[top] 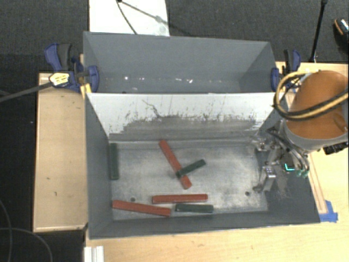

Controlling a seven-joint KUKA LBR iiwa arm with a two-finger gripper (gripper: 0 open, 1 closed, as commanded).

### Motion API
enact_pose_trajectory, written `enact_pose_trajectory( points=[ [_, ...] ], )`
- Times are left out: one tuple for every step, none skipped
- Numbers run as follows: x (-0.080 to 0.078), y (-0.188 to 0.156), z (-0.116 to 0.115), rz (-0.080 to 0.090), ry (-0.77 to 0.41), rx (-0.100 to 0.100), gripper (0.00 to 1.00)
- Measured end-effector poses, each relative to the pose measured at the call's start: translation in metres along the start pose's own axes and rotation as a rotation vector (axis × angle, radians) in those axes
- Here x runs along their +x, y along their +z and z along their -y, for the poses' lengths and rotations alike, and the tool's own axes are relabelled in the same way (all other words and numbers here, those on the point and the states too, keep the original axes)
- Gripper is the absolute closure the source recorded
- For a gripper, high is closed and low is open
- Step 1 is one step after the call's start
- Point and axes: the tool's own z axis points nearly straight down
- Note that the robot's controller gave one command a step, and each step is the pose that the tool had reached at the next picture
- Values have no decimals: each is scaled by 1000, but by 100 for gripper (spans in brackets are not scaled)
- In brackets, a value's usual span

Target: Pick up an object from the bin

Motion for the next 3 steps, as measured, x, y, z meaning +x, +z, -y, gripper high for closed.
enact_pose_trajectory(
  points=[
    [-61, 78, -31, 7, 17, -2, 0],
    [-52, 91, -121, 4, 208, -4, 0],
    [-52, 91, -116, 5, 208, 0, 100]
  ],
)
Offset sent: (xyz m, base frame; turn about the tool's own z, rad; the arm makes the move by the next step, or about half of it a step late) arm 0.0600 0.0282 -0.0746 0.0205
